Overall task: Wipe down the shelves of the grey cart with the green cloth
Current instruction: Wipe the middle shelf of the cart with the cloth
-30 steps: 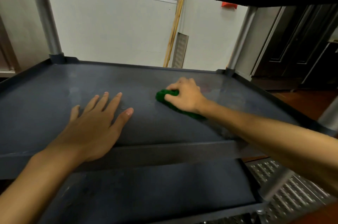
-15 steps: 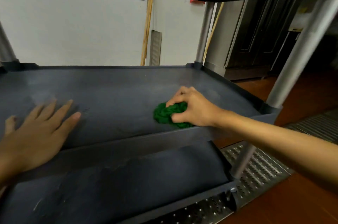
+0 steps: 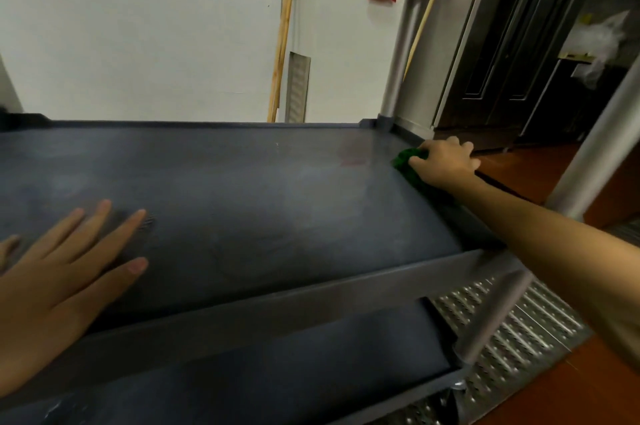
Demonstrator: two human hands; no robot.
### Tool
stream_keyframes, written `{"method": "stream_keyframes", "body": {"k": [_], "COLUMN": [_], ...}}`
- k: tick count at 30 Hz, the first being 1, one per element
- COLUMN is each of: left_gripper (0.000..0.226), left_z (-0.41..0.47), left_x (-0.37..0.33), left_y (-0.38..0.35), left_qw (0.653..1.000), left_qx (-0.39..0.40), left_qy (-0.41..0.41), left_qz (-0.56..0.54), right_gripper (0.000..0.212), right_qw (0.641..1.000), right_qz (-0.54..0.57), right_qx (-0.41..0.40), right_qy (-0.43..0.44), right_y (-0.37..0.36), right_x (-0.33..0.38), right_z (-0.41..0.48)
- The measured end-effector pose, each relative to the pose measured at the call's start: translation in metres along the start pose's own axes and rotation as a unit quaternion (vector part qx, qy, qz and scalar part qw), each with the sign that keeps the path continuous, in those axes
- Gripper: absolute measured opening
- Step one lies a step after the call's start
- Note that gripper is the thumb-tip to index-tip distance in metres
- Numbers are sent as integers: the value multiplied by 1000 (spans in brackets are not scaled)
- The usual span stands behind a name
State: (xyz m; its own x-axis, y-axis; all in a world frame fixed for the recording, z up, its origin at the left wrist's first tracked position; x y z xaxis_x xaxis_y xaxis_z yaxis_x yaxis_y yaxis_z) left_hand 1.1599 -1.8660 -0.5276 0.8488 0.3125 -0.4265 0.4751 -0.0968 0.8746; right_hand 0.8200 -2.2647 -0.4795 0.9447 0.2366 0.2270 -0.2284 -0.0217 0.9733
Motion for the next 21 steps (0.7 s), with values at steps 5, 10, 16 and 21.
{"method": "stream_keyframes", "body": {"k": [5, 10, 16, 21], "left_gripper": [91, 64, 65, 73], "left_z": [-6, -10, -18, -26], "left_x": [0, -6, -13, -25], "left_y": [-16, -20, -24, -14], "left_qw": [996, 988, 985, 992], "left_qx": [-86, -149, -159, -116], "left_qy": [7, -30, -30, 18], "left_qz": [-2, 31, 63, 52], "right_gripper": [48, 54, 53, 52], "right_qw": [999, 998, 997, 990], "right_qz": [-27, -52, -38, -49], "right_qx": [18, 31, 45, 49], "right_qy": [-4, 2, 58, 120], "right_y": [-12, -22, -33, -52], "right_x": [54, 93, 145, 212], "right_z": [27, 35, 23, -14]}}
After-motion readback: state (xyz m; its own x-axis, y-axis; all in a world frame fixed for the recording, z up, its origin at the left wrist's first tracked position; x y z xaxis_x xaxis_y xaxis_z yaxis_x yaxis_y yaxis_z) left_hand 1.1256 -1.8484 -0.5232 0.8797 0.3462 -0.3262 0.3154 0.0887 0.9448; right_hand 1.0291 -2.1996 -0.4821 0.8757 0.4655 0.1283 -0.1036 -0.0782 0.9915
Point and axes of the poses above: each hand's wrist, its own z-axis towards the middle knuckle, its own y-axis out of the back of the hand, x = y × z, the point moved 1 cm from there along z, towards the middle knuckle, and after that the axes turned 15 degrees about x, right-handed, at the moved point
